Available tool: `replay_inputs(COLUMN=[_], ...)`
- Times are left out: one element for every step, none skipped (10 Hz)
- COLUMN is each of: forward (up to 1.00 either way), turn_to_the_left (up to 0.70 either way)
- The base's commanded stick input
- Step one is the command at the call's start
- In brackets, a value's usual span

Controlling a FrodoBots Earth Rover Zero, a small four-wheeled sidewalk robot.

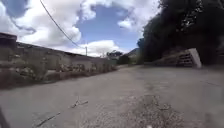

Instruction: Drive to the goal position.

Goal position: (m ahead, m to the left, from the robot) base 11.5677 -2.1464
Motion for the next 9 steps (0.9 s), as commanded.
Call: replay_inputs(forward=[1.00, 1.00, 1.00, 1.00, 1.00, 1.00, 1.00, 1.00, 1.00], turn_to_the_left=[0.00, 0.00, 0.00, 0.00, 0.00, 0.00, 0.00, 0.00, 0.00])
